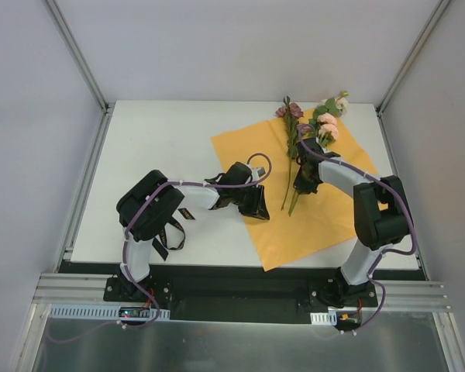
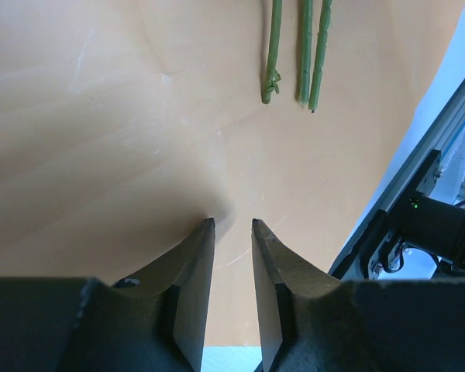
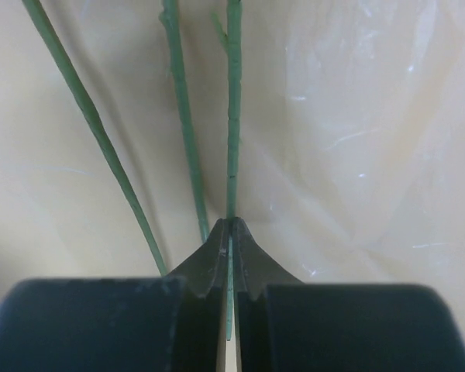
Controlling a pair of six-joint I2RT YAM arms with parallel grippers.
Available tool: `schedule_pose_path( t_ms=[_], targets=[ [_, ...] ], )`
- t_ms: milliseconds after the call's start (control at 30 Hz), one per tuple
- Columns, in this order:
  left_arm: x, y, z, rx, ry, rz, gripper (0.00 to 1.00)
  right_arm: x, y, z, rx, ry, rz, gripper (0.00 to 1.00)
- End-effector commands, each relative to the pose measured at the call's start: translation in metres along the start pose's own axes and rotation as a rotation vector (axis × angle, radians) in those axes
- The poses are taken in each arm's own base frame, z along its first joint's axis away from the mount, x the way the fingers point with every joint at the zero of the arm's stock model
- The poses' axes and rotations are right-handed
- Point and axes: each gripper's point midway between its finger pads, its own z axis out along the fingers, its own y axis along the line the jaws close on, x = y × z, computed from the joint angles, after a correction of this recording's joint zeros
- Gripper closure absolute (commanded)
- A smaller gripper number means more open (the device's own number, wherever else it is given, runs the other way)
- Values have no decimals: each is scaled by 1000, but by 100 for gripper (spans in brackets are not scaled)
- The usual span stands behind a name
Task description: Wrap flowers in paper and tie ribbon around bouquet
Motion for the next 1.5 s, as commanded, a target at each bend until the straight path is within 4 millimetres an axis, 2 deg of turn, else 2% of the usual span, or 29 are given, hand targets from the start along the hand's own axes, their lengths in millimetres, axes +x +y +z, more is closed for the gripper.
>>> schedule_pose_path(
  t_ms=[0,100,167,200,233,300,333,367,400,433,467,500,533,567,600,633,667,700,733,767,800,833,900,933,1000,1033,1100,1267,1467],
  targets=[
    [14,21,-2,-86,12,9,73,-23,7,1,5,-45,14,99],
    [15,20,-3,-80,16,8,72,-31,5,1,14,-58,15,99],
    [15,14,-5,-58,23,21,70,-35,4,-2,18,-64,6,92],
    [14,11,-7,-48,22,26,68,-37,3,-7,17,-76,-6,88],
    [13,4,-11,-24,24,33,61,-37,1,-11,18,-80,-15,77],
    [11,-8,-18,11,20,45,56,-33,-3,-19,16,-81,-42,68],
    [8,-23,-27,54,17,65,52,-33,-3,-32,-3,-98,-80,57],
    [7,-31,-33,81,15,73,50,-29,-2,-39,-19,-103,-110,52],
    [4,-39,-40,105,6,81,49,-18,-6,-42,-21,-92,-142,46],
    [0,-55,-52,141,-14,104,49,-8,-2,-60,-48,-114,-211,37],
    [1,-65,-60,177,-10,116,48,4,0,-66,-59,-110,-258,35],
    [2,-69,-67,190,-16,127,48,24,-5,-66,-54,-86,-312,34],
    [0,-81,-82,214,-46,150,48,46,2,-76,-62,-89,-407,31],
    [1,-86,-89,226,-58,158,47,57,4,-87,-87,-112,-445,31],
    [4,-86,-95,228,-64,155,48,74,4,-90,-97,-106,-481,30],
    [2,-97,-112,247,-106,178,48,106,5,-89,-123,-81,-563,30],
    [2,-98,-120,246,-130,182,48,121,9,-94,-168,-85,-575,30],
    [5,-83,-126,207,-161,158,48,136,12,-95,-199,-80,-607,30],
    [2,-91,-147,224,-221,179,48,166,19,-94,-258,-82,-694,30],
    [2,-88,-157,216,-260,177,48,178,24,-96,-293,-98,-735,30],
    [11,-72,-162,186,-270,153,46,189,28,-97,-314,-112,-784,30],
    [3,-71,-188,193,-353,155,45,203,34,-101,-328,-151,-863,30],
    [12,-51,-202,168,-386,106,43,218,38,-99,-321,-167,-956,30],
    [9,-43,-223,157,-447,86,41,229,44,-103,-334,-198,-1012,30],
    [19,-26,-232,122,-472,50,38,239,53,-106,-330,-227,-1071,30],
    [21,-26,-243,118,-513,64,36,246,51,-101,-291,-248,-1132,30],
    [31,-12,-244,80,-517,44,35,250,57,-102,-258,-275,-1173,30],
    [44,-3,-242,73,-512,5,35,263,46,-92,-154,-263,-1268,30],
    [46,-1,-237,72,-488,-17,36,250,36,-99,-49,-300,-1225,33]
  ],
)
